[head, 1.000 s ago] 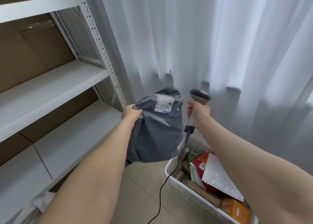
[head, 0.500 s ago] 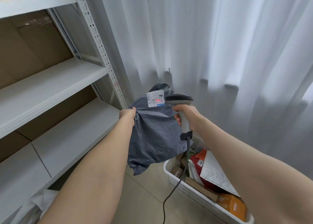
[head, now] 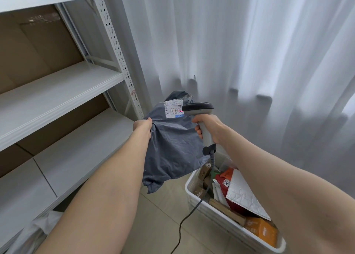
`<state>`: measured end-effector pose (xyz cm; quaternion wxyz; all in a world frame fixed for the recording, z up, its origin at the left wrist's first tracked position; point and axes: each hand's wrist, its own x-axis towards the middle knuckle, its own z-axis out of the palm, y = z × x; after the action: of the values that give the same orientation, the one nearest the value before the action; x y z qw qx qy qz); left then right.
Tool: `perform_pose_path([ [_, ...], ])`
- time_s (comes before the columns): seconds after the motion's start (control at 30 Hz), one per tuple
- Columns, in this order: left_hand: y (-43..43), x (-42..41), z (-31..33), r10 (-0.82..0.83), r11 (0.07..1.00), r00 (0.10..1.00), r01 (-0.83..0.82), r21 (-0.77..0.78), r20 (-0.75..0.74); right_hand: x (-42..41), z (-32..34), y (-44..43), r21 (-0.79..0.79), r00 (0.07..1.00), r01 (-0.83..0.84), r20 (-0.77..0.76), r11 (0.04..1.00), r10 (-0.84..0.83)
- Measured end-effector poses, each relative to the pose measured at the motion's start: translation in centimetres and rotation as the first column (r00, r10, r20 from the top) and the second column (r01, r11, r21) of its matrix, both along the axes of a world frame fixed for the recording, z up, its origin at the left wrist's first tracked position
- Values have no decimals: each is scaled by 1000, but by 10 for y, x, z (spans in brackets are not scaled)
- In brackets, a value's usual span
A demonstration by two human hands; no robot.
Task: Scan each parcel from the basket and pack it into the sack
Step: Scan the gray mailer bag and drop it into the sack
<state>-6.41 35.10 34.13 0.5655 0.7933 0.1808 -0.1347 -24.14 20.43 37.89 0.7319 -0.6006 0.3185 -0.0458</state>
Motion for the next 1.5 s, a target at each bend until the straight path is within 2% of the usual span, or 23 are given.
perform_pose_path([
  [0.37, 29, 17, 1, 18, 999, 1000, -18, -37, -8, 15, 6, 29, -13, 1000, -7, 8, 1000, 7],
  [0.57, 55, 20, 2, 44, 998, 999, -44, -48, 0, 26, 8, 49, 15, 998, 18, 61, 1000, -19],
  [0.67, 79, 12, 8, 54, 997, 998, -56, -57, -30, 35, 4, 68, 10, 997, 4, 71, 1000, -4],
  [0.93, 191, -29, 22, 186, 982, 982, -187, -17, -40, 58, -17, 164, 164, 986, -141, 107, 976, 124],
  [1.1, 282, -60, 17, 368, 928, 928, -363, -85, 55, 59, -30, 242, 182, 953, -300, 93, 936, 288],
  [1.27, 384, -87, 19, 544, 839, 820, -531, -117, 179, 58, -33, 331, 231, 894, -448, 104, 864, 436],
  [1.5, 508, -109, 12, 647, 756, 709, -645, -113, 282, 65, -41, 459, 277, 842, -536, 101, 797, 531],
])
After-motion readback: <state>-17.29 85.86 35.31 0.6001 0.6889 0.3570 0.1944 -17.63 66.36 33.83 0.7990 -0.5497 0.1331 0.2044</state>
